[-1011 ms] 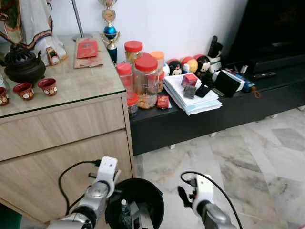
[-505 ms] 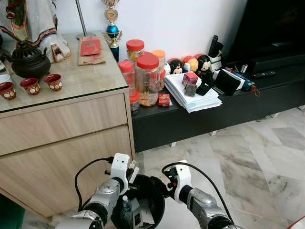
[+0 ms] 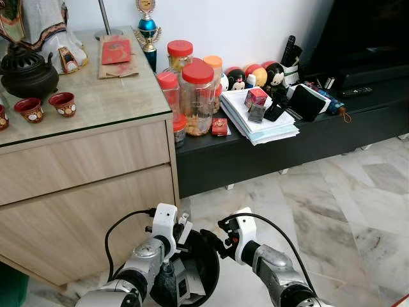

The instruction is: Picking trash to rubbish bin

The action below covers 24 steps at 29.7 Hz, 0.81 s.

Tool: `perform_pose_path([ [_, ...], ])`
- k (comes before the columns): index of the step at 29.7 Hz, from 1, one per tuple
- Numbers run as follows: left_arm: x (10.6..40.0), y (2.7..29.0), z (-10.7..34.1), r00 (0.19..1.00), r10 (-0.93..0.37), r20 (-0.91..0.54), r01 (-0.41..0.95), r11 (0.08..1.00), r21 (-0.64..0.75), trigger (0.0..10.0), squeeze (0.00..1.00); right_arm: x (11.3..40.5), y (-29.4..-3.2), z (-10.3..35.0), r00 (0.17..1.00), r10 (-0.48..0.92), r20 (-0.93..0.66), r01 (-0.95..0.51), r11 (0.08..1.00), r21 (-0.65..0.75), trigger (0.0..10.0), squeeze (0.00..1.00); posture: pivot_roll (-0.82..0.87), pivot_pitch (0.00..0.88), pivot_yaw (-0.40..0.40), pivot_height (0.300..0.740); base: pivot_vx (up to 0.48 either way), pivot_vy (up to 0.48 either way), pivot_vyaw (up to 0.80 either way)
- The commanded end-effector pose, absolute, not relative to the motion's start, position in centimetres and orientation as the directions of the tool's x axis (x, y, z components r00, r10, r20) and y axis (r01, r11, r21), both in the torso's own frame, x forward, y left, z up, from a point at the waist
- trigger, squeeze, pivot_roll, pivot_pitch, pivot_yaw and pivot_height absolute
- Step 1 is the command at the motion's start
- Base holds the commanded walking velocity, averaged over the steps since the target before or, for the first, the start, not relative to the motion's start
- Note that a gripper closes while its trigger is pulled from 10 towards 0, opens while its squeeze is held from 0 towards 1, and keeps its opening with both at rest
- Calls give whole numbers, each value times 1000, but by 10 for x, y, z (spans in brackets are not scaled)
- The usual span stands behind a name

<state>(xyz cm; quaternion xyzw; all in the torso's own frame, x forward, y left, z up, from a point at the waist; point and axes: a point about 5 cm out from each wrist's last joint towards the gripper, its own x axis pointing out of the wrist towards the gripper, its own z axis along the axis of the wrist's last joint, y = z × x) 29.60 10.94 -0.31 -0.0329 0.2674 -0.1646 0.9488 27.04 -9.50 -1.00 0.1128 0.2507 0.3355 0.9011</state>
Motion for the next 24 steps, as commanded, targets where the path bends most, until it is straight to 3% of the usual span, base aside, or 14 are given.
perform_pose_path([
  [1, 296, 108, -3, 801, -335, -496, 293, 942, -163, 10000, 988, 270, -97, -10, 653, 660, -371, -548, 750, 370, 10000, 0, -88, 97, -62, 740, 0, 0, 0],
  [22, 297, 121, -4, 813, -289, -505, 267, 957, -117, 10000, 1000, 267, -99, -14, 665, 635, -393, -526, 772, 356, 10000, 0, -78, 99, -59, 740, 0, 0, 0],
  [23, 297, 125, -4, 817, -272, -508, 269, 960, -81, 10000, 0, 267, -100, -15, 677, 614, -406, -510, 789, 343, 10000, 0, -78, 98, -58, 740, 0, 0, 0],
  [24, 296, 128, -5, 818, -257, -514, 270, 961, -51, 10000, 0, 267, -102, -16, 686, 597, -415, -497, 802, 333, 10000, 0, -75, 95, -55, 740, 0, 0, 0],
])
